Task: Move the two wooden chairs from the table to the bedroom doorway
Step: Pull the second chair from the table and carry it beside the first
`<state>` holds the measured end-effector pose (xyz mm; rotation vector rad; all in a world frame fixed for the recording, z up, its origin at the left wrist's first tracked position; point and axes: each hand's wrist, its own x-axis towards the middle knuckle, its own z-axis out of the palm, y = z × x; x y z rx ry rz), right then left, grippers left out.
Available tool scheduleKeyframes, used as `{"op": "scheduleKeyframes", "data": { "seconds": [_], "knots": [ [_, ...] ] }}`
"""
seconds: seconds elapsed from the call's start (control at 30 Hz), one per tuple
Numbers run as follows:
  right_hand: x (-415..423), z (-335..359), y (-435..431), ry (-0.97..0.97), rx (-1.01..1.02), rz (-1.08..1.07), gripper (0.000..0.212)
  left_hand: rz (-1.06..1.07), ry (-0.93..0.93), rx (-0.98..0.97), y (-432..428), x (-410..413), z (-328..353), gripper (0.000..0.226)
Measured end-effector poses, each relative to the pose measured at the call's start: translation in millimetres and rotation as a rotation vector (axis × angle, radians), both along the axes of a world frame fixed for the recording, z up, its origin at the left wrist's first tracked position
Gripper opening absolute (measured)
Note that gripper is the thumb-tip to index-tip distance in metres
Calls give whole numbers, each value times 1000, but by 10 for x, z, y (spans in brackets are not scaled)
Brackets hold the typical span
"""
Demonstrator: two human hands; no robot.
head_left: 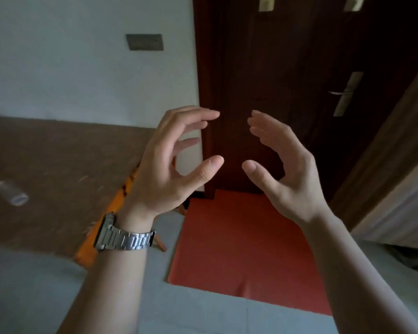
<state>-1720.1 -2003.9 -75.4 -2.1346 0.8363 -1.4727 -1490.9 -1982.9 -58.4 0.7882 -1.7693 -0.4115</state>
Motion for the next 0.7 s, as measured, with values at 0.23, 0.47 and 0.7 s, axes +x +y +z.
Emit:
{"op": "scheduleKeyframes", "data": {
  "seconds": [0.23, 0.47, 0.7],
  "knots": [
    [301, -117, -1185, -7, 20, 278, 73, 252, 12, 4, -658, 186, -132, 50],
    [709, -97, -2484, 38, -8, 434, 74, 408, 50, 20, -1609, 438, -208, 48],
    [1097, -27, -3693, -2, -37, 528, 71, 542, 25, 31, -2559, 679, -85, 49]
  ]
}}
